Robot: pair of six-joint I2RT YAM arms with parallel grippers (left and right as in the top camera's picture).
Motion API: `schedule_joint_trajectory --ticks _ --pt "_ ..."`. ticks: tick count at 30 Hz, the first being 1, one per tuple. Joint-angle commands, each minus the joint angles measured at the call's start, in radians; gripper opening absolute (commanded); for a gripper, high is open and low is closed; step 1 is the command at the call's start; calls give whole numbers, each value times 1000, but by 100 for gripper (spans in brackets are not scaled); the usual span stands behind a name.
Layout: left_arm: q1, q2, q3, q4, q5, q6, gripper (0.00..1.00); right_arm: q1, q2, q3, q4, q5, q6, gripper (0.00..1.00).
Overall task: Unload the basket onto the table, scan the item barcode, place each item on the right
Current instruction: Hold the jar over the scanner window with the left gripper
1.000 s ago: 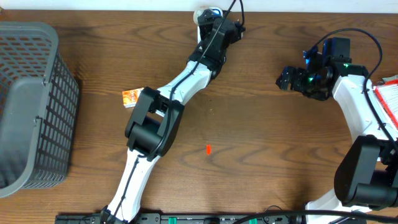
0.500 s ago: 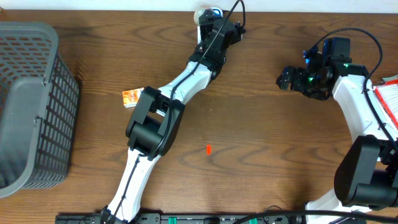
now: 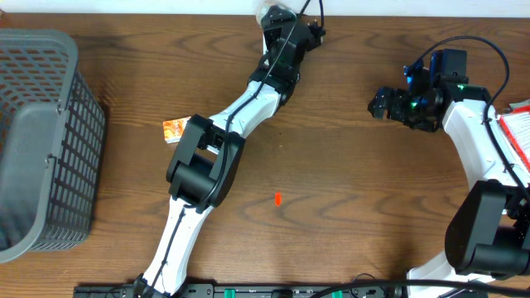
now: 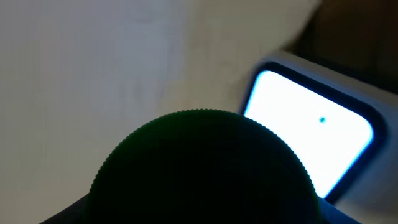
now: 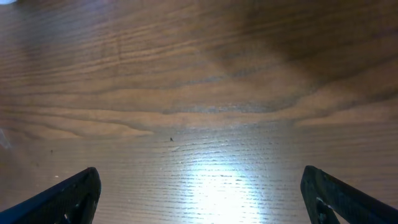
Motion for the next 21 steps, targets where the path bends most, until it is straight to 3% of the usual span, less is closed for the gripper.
schedule_joint_trajectory --ticks 1,9,18,21 --pt "0 -5 39 15 -73 -102 27 -3 6 -2 8 6 -18 99" --pt "-19 -31 39 14 -206 -315 27 -3 6 -2 16 6 -18 99" --pt "-56 -119 39 6 -290 -374 28 -3 6 -2 16 6 -18 99" --pt "-70 -163 39 -77 -300 -435 28 -3 6 -2 16 6 -18 99"
